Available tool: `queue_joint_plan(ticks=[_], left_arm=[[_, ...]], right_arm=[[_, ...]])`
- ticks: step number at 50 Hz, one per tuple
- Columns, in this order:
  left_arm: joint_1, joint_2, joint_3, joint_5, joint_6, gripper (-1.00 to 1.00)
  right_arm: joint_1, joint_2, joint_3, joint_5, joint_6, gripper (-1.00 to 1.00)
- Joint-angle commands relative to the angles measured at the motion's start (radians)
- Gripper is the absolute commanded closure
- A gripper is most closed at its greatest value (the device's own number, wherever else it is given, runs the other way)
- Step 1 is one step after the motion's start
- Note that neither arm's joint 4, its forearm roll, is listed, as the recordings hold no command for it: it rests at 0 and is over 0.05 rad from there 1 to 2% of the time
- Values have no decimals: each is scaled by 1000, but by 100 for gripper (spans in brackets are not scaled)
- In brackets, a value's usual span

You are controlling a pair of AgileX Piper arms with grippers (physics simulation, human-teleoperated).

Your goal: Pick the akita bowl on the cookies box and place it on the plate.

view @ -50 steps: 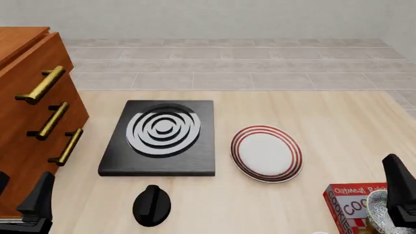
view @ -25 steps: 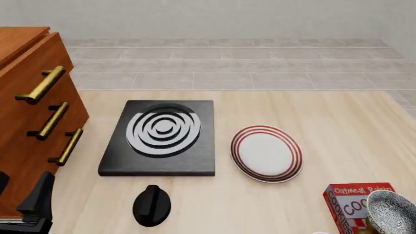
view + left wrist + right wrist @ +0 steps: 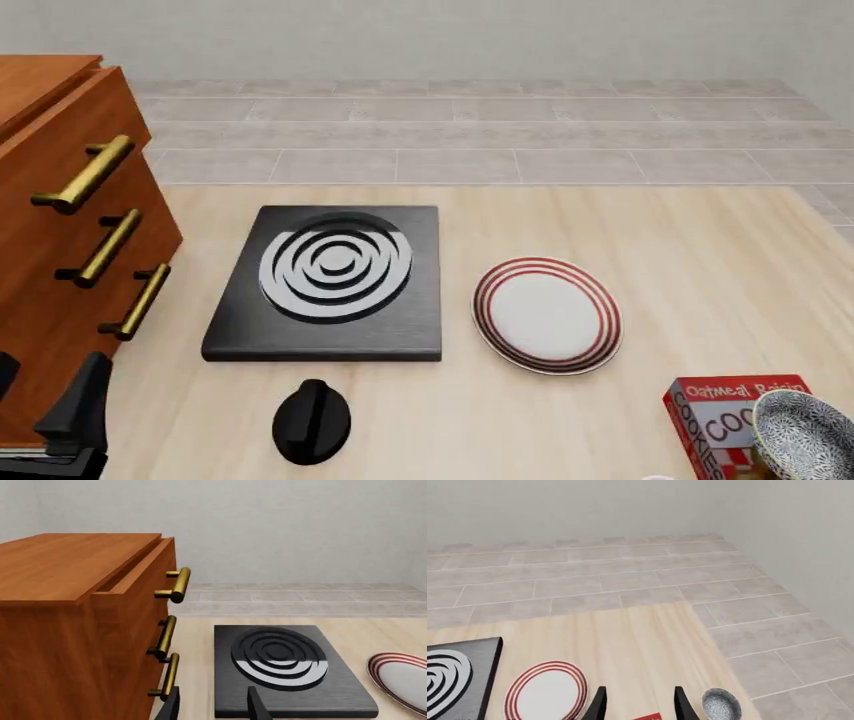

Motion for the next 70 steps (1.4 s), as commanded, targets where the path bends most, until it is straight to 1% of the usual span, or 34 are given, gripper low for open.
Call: queue_joint_plan(ticks=[1,4,9,10,11,19,22,28,35,44,70], left_arm=[[0,0,0,0,0,-100],[0,0,0,0,0,-100],[0,0,0,0,0,-100],[0,0,0,0,0,-100],[0,0,0,0,0,-100],[0,0,0,0,0,-100],[0,0,0,0,0,-100],[0,0,0,0,0,-100],[0,0,0,0,0,-100],[0,0,0,0,0,-100],[0,0,0,0,0,-100]], right_arm=[[-41,27,-15,66,12,-100],[-43,26,-8,78,1,-100],[-51,23,-1,103,11,-100],[-47,22,-5,113,29,-100],[-47,22,-5,113,29,-100],[-85,0,-4,164,-10,-100],[-92,-14,2,180,-5,-100],[-113,-58,72,186,14,-100],[-117,-80,108,198,19,-100],[-139,-99,169,193,12,-100],[-204,-115,296,115,66,-100]])
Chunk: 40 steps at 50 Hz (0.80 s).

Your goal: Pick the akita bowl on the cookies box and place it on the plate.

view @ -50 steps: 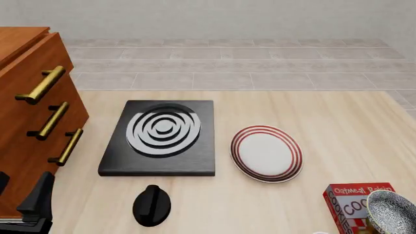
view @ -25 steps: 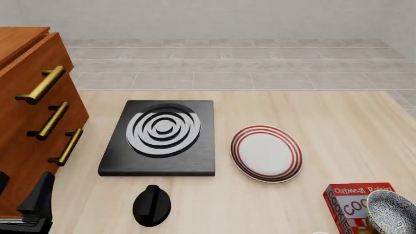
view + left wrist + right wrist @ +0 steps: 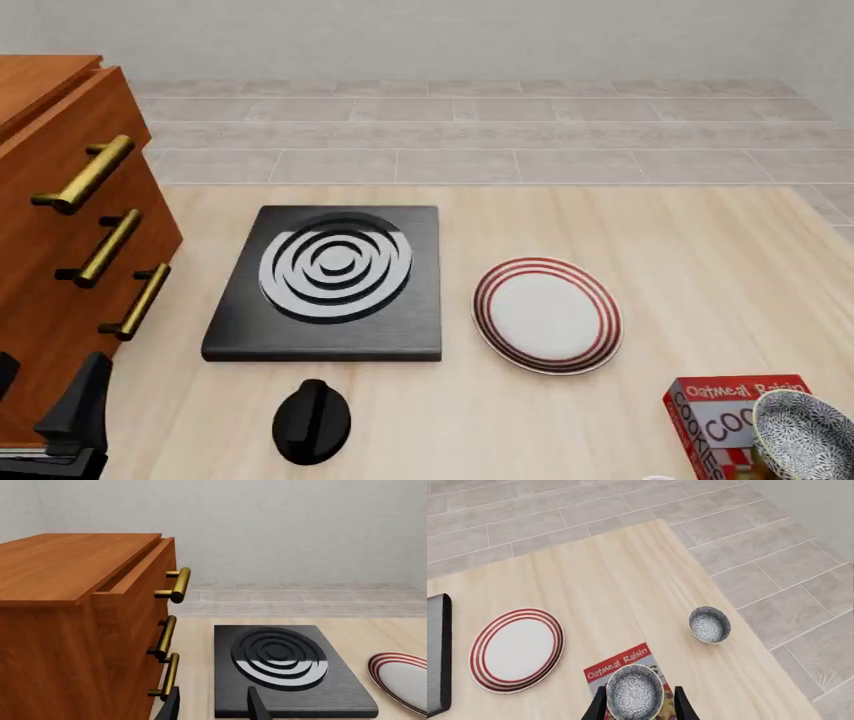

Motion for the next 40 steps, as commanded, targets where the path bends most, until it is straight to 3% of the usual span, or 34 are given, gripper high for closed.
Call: queue_joint_plan(ticks=[1,40], left_arm=[[0,0,0,0,0,-100],[0,0,0,0,0,-100]], right_arm=[[-28,-6,58,-36,22,-100],[-131,57,209,-192,8,-100]])
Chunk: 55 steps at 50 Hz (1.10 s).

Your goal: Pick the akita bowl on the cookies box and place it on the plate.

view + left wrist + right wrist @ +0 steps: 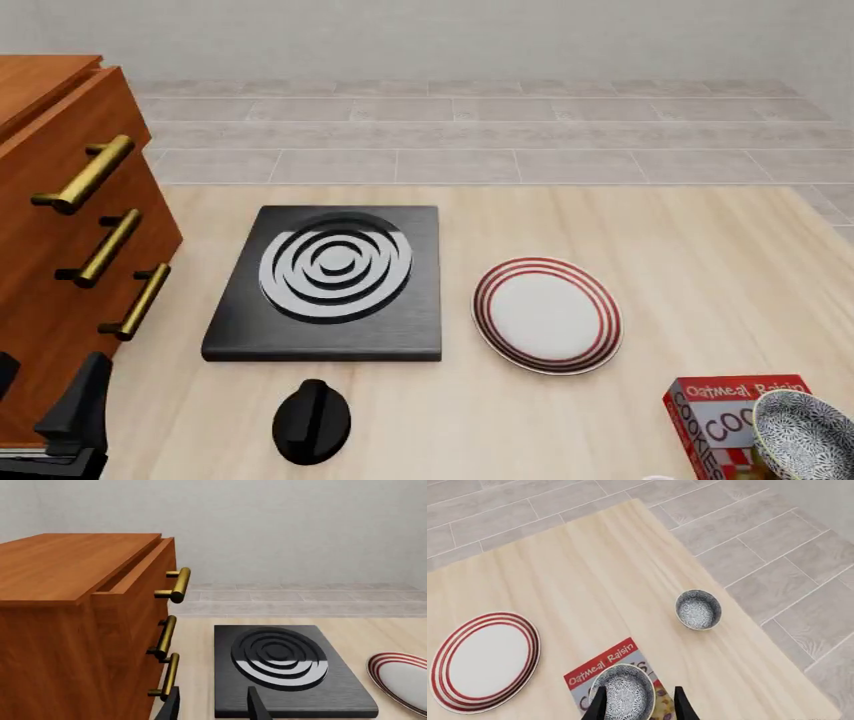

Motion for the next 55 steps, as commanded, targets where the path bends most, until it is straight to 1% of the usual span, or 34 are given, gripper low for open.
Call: queue_joint_plan(ticks=[1,24,35,46,55], left_arm=[[0,0,0,0,0,-100],[0,0,0,0,0,-100],[0,0,0,0,0,-100],[0,0,0,0,0,-100],[0,0,0,0,0,-100]], right_arm=[[-29,32,50,-60,-11,-100],[-63,69,147,-153,-22,-100],[-79,82,161,-175,-33,-100],[-71,82,188,-195,-22,-100],[-64,83,233,-228,-14,-100]])
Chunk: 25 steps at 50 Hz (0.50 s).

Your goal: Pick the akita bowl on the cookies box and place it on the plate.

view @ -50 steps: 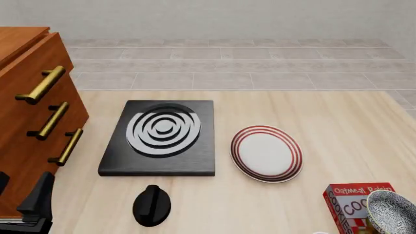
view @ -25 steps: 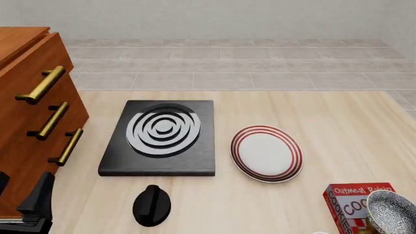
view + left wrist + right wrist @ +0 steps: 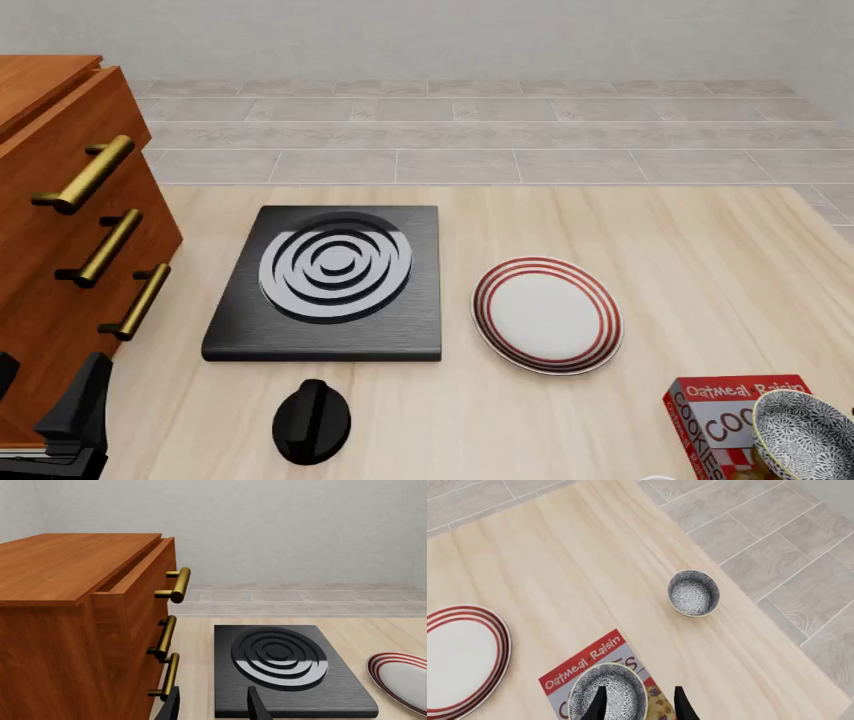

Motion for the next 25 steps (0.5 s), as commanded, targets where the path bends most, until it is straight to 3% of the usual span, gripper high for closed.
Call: queue_joint_plan(ticks=[1,25], left_arm=[[0,0,0,0,0,-100],[0,0,0,0,0,-100]], right_arm=[[7,1,45,-32,10,-100],[12,23,118,-105,31,-100]])
